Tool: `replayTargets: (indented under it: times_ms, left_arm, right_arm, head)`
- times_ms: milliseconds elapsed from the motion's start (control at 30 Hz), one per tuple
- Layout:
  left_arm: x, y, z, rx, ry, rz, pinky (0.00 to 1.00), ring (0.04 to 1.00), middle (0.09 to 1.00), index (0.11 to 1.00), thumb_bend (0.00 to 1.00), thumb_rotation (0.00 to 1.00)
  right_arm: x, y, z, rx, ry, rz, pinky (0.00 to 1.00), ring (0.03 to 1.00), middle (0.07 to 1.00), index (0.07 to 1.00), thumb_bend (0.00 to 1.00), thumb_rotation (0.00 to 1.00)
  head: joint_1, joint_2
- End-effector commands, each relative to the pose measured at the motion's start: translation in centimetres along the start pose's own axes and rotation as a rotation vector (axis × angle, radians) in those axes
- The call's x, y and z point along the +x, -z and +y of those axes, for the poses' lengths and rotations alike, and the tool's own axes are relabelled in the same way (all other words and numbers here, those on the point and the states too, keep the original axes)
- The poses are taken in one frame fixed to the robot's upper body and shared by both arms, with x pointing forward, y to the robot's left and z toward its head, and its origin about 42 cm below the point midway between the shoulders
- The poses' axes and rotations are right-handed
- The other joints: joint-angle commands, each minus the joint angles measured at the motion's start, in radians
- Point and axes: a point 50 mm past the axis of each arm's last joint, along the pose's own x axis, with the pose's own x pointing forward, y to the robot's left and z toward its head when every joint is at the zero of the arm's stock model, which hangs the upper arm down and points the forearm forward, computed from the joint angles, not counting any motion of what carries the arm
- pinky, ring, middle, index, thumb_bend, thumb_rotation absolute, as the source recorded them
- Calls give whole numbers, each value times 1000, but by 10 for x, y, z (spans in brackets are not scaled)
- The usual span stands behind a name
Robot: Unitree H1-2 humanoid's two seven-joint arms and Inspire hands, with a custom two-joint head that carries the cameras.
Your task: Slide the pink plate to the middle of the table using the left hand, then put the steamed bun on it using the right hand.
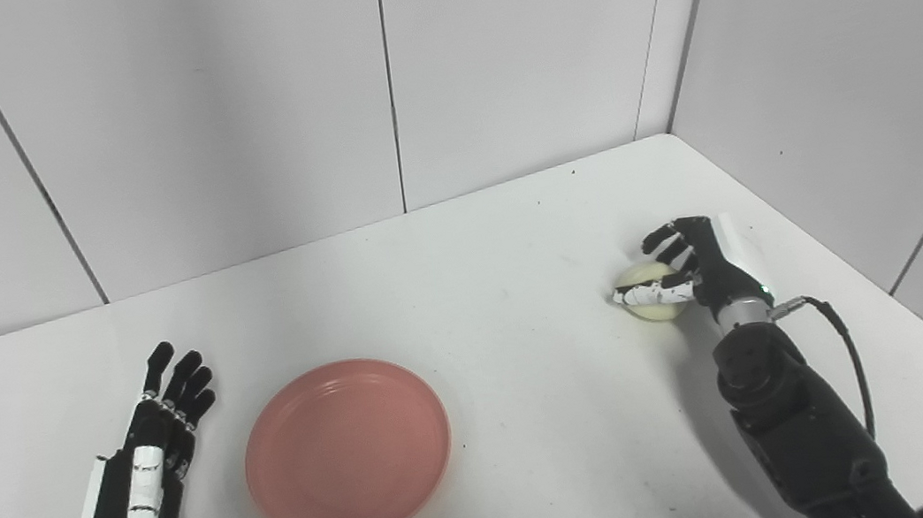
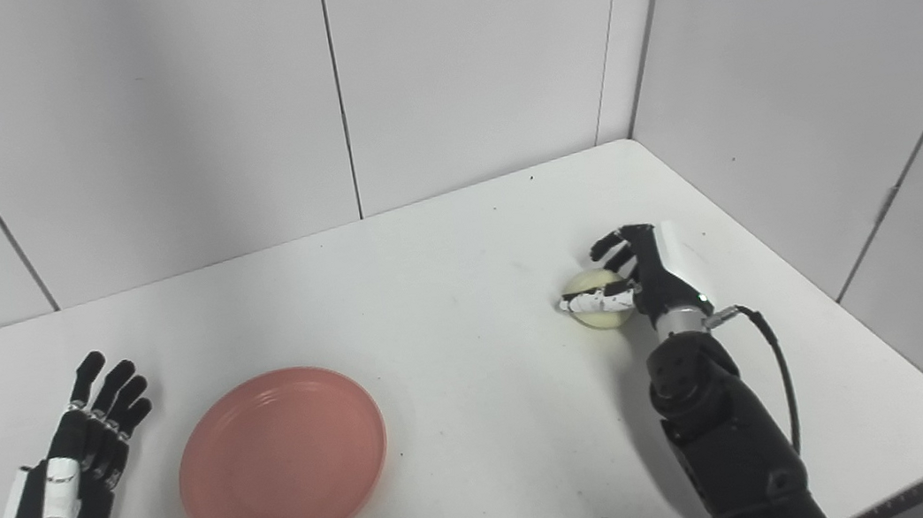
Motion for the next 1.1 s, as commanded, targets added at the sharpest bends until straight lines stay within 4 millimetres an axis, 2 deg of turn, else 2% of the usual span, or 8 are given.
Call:
replayTargets:
  times_ms: [0, 100, 333, 467, 533, 800, 900, 1067]
  left_arm:
    - [-1, 3, -6, -2, -5, -19, 929, 937, 939, 951, 624, 916]
    - [0, 0, -9, 4, -8, -23, 915, 926, 930, 943, 618, 908]
    - [1, -2, -15, 22, -2, -16, 913, 927, 934, 950, 617, 933]
    - [2, -3, -16, 34, -8, -20, 919, 929, 937, 951, 614, 923]
    - [2, -4, -16, 44, -13, -20, 906, 922, 931, 945, 610, 928]
    - [0, -7, -17, 65, -15, -21, 886, 913, 921, 935, 577, 955]
    - [-1, -7, -16, 66, -15, -23, 887, 912, 919, 935, 591, 955]
    - [-1, -10, -17, 65, -18, -21, 881, 906, 914, 930, 576, 957]
  right_arm:
    - [-1, -31, -5, 7, 24, -134, 204, 272, 416, 491, 519, 0]
    - [-10, -44, 1, 3, -19, -169, 152, 219, 390, 497, 513, 0]
    - [-30, -65, 17, 78, -111, -259, 192, 257, 404, 509, 514, 0]
    - [-39, -74, 24, 71, -143, -296, 292, 389, 513, 453, 515, 0]
    - [-43, -77, 26, 76, -165, -316, 217, 296, 451, 488, 518, 0]
    - [-65, -96, 36, 108, -233, -396, 118, 185, 396, 509, 512, 0]
    - [-76, -104, 44, 131, -261, -440, 213, 269, 427, 491, 519, 0]
    - [-88, -112, 54, 142, -286, -510, 261, 320, 444, 492, 520, 0]
  head:
    - [2, 2]
    - [15, 7]
    - [53, 23]
    - [61, 29]
    - [69, 32]
    - [80, 40]
    - [85, 46]
    - [123, 58]
